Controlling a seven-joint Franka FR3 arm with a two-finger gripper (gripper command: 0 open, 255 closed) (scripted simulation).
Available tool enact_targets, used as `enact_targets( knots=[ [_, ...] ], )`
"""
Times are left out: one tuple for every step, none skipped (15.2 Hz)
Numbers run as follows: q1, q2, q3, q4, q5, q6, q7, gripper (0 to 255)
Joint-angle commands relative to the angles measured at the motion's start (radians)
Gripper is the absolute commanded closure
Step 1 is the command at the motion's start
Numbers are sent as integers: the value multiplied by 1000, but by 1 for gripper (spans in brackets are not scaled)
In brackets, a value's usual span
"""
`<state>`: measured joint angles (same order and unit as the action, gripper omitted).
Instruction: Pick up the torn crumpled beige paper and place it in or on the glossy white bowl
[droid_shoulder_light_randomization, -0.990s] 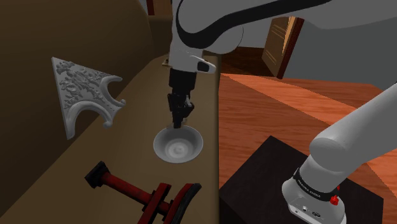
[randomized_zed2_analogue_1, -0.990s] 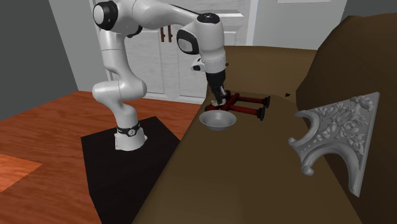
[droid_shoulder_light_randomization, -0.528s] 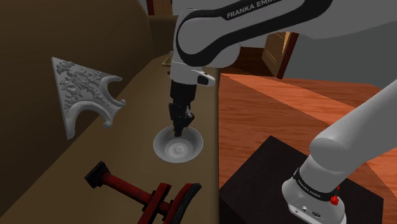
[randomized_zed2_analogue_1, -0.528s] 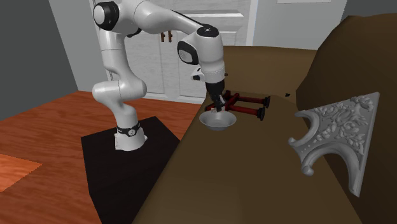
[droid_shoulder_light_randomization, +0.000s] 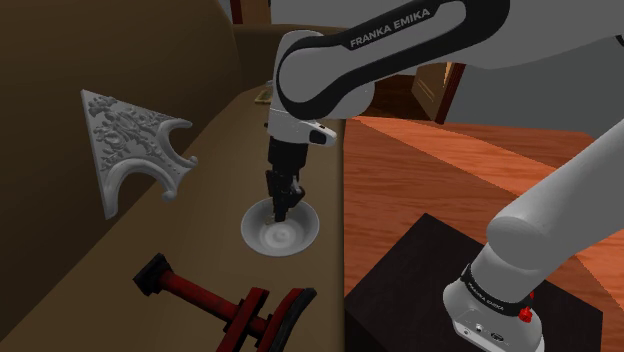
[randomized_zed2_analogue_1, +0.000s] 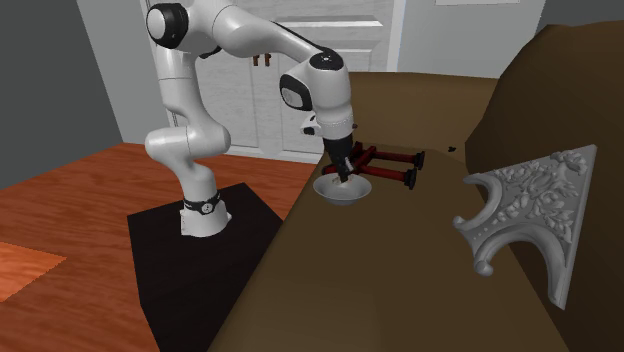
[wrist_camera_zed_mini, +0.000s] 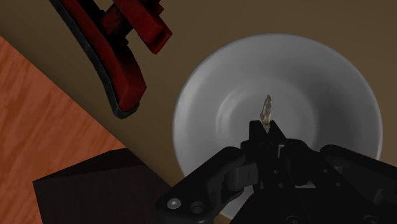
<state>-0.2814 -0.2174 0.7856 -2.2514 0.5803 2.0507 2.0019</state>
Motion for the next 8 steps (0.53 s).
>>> enact_targets(
  knots=[
    [0, 0, 0, 0, 0, 0, 0, 255],
    [0, 0, 0, 0, 0, 0, 0, 255],
    [0, 0, 0, 0, 0, 0, 0, 255],
    [0, 0, 0, 0, 0, 0, 0, 0],
    [0, 0, 0, 0, 0, 0, 0, 0],
    [0, 0, 0, 0, 0, 0, 0, 0],
    [0, 0, 0, 0, 0, 0, 0, 0],
    [0, 0, 0, 0, 0, 0, 0, 0]
  ],
)
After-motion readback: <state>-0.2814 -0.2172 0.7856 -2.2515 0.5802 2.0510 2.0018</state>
